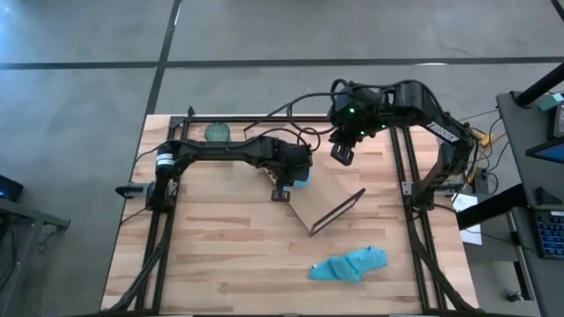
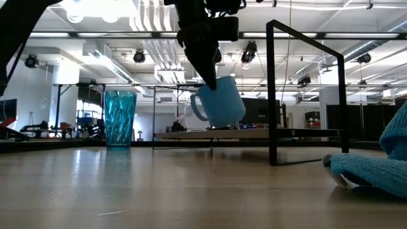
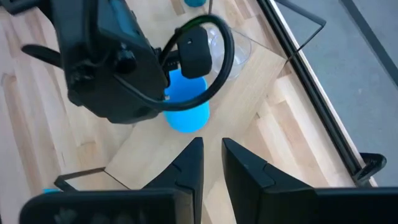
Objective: Stack small to large cups/mugs on shelf
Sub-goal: Put the blue mug on the shelf
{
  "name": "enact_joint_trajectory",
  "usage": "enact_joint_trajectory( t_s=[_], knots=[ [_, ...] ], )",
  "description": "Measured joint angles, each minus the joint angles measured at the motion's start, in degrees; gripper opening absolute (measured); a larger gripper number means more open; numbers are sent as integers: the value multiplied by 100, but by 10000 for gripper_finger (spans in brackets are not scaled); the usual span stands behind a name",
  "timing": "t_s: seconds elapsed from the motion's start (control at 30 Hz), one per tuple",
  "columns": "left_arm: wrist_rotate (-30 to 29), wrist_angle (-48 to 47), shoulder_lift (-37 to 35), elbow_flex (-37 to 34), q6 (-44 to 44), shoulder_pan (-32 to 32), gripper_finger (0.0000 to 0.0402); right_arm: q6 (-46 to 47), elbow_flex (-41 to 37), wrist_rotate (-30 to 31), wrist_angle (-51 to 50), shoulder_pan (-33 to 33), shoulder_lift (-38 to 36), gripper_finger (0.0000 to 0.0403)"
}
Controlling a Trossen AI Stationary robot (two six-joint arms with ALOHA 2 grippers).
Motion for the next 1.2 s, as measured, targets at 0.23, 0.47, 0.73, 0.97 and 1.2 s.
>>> enact_joint_trajectory(
  t_s=[0.23, 0.47, 0.73, 0.97, 1.2],
  knots=[
    [0, -1, -24, -47, -2, 0, 0, 15, -376, -24, -1, 0, -52, 52],
    [-2, -21, -24, -42, -6, 0, 0, 117, -1212, -595, -1, 0, -186, 52],
    [-2, -4, -26, -55, -6, 0, 0, 213, -2847, -610, 1206, -5, -567, 52],
    [-4, -1, -28, -55, -8, 0, 0, 635, -3925, -609, 1968, -137, -1157, 52],
    [-3, -1, -28, -57, -242, 0, 0, 980, -5246, -710, 3800, -313, -2439, 52]
  ],
)
